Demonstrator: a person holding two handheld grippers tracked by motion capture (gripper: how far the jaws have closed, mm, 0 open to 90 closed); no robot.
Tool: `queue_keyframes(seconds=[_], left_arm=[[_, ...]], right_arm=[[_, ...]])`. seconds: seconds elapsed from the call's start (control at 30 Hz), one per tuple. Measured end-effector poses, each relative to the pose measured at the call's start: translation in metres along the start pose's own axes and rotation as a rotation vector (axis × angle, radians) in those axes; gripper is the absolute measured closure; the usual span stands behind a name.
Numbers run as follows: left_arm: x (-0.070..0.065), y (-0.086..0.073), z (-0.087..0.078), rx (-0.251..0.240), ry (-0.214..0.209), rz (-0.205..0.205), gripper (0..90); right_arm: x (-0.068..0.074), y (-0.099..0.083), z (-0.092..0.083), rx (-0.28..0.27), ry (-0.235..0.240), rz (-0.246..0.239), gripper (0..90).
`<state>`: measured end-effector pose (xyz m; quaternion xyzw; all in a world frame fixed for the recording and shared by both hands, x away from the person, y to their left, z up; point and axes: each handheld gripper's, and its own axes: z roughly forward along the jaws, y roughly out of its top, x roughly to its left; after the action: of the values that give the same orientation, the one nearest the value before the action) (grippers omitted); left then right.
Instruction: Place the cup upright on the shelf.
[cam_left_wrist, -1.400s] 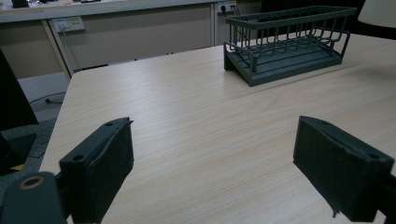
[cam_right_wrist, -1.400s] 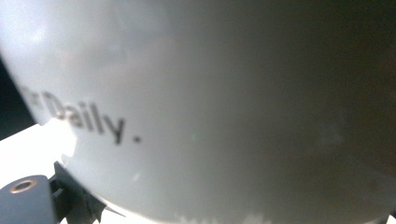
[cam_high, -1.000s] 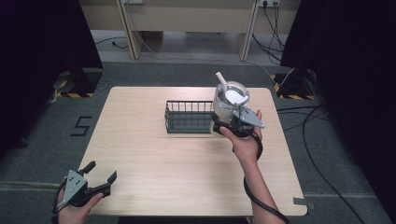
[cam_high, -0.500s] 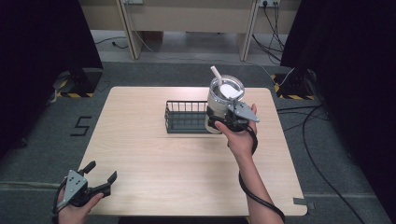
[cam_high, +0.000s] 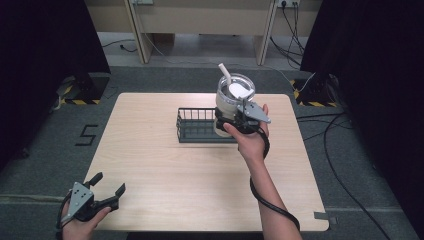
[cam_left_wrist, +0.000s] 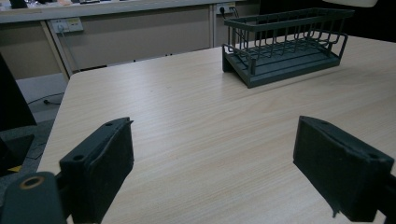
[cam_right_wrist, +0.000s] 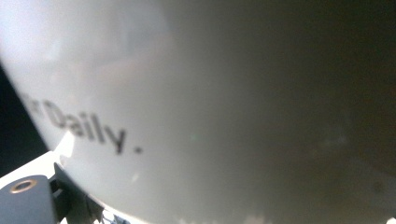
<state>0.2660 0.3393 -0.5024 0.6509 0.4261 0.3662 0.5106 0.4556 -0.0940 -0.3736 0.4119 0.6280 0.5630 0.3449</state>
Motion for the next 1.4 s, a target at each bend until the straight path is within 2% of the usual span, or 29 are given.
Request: queue_keyframes(seconds=[0.83, 1.4], left_arm=[[0.001, 0.000, 0.000, -0.002, -0.001, -0.003, 11.6], [0.001, 0.000, 0.000, -0.003, 0.001, -0.008, 11.7]], right_arm=[[0.007, 0.016, 0.031, -0.002, 0.002, 0.005, 9.5], [0.013, 0.011, 0.061, 0.026, -0.008, 0.010, 9.5]])
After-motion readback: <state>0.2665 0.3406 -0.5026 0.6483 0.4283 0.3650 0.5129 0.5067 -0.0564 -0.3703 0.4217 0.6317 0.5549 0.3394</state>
